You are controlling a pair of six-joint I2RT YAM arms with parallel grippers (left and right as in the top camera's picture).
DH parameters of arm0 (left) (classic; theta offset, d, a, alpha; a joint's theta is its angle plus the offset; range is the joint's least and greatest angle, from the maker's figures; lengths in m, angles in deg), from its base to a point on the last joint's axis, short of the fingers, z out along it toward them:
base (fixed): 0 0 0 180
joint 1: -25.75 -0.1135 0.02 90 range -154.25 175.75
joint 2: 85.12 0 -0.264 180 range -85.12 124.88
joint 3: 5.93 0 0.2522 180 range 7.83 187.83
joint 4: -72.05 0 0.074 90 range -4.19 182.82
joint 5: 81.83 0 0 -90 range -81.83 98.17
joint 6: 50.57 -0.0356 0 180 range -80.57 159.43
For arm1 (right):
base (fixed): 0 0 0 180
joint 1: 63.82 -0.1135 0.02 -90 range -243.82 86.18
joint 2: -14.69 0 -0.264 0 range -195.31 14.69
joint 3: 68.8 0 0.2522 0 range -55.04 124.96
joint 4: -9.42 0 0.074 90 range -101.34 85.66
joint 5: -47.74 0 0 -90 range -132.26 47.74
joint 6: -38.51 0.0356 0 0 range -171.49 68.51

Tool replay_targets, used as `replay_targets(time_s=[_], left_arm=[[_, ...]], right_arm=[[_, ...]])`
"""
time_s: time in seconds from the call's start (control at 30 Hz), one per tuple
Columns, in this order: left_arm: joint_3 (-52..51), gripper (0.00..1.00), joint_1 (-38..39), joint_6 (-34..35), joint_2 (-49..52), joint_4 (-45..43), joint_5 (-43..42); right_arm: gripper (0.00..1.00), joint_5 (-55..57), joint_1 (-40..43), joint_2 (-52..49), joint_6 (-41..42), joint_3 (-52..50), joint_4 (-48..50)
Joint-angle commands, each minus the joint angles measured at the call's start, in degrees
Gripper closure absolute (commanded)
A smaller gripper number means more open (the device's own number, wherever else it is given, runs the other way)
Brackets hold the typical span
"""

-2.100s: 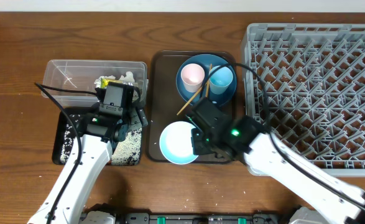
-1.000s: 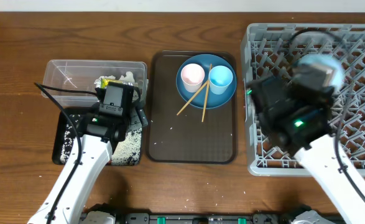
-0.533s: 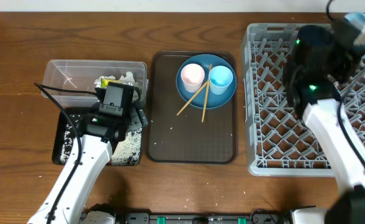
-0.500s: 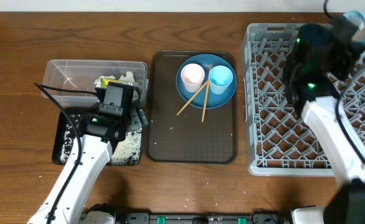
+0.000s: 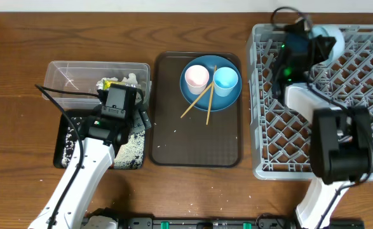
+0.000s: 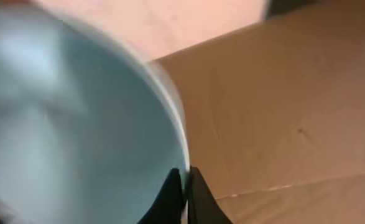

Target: Sort waste into correct bins and load items into the dishwasher rack

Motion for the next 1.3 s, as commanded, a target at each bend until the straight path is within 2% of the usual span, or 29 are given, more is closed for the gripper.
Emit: replay_targets(time_s=[0.0,0.37,0.47,0.5,0.57,0.6,0.7,0.8,0.9,1.13,1.27], left_arm=[[-0.17,0.09,-0.35,-0.68,-0.72,0.07,0.22],[-0.17,0.09,-0.35,-0.70,-0.72,-0.02,0.22],[-0.17,0.10,-0.35,-0.70,-0.72,-0.02,0.22],[-0.17,0.10,-0.35,-0.70,-0.72,-0.02,0.22],[-0.17,0.10,-0.35,-0.70,-0.72,-0.02,0.22],[-0.17,0.10,-0.35,-0.70,-0.72,-0.02,0.22],[-0.17,0.10,-0.35,-0.70,-0.72,-0.02,0.22],[-0.17,0.10,-0.35,-0.70,-0.72,-0.02,0.22],[-0.17,0.10,-0.35,-0.70,-0.72,-0.02,0.22],[-0.17,0.10,-0.35,-0.72,-0.72,0.02,0.22],[-0.17,0.09,-0.35,-0.72,-0.72,0.07,0.22]], right_arm=[[0.99,-0.09,-0.26,-2.16,-5.77,0.28,-1.36],[0.99,5.75,-5.44,-2.32,-5.97,0.28,-3.41],[0.95,8.85,-6.93,-2.32,-6.03,0.28,-3.41],[0.92,9.92,-7.45,-2.32,-6.67,0.28,-3.41],[0.74,12.17,-8.52,-2.32,-8.52,0.28,-3.41],[0.69,12.94,-8.87,-2.32,-9.14,0.28,-3.41],[0.39,15.93,-10.34,-2.32,-11.34,0.28,-3.41],[0.23,18.51,-12.11,-2.32,-13.57,0.28,-3.39],[0.17,20.94,-13.92,-2.29,-16.92,0.28,-3.34],[0.16,24.02,-17.88,-1.20,-22.82,0.28,-3.32],[0.16,24.70,-19.52,2.08,-23.50,0.28,-3.19]])
